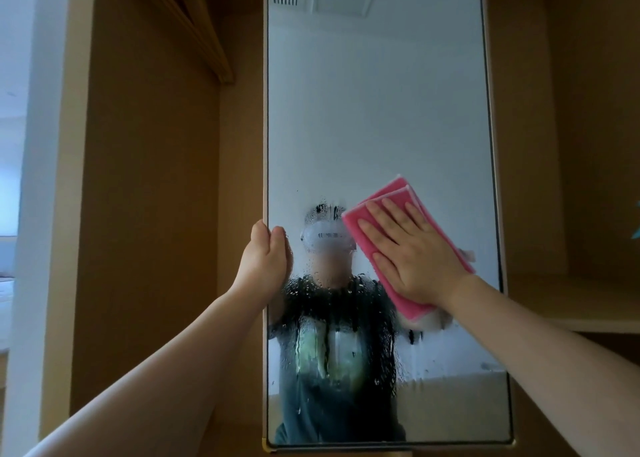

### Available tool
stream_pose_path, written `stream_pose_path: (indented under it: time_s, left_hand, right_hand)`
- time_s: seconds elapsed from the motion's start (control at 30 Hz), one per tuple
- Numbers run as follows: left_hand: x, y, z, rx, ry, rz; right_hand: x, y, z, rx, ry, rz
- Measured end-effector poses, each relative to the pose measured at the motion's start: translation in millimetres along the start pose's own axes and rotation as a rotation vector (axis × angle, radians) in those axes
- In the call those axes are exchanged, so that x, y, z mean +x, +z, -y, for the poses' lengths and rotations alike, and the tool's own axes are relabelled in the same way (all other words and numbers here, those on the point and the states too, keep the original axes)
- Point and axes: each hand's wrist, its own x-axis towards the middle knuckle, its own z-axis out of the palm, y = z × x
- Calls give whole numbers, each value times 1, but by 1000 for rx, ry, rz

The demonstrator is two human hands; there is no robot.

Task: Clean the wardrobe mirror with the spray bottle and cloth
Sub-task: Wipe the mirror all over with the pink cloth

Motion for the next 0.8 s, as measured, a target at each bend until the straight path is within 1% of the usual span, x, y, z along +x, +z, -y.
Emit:
stream_pose_path:
  time_s: [0.2,0.27,0.47,0.8]
  left_hand:
    - [0,1,1,11,12,5]
    - [0,1,0,-10,7,19]
    - [1,0,1,31,35,14]
    - [-3,-2,-1,60,54,24]
  right_hand:
    - [36,-17,-10,-7,39,-9]
    - [59,-24,-15,-13,84,-26]
    - [133,-45,-31,32,216,-58]
    - [134,-40,-26,25,219,-99]
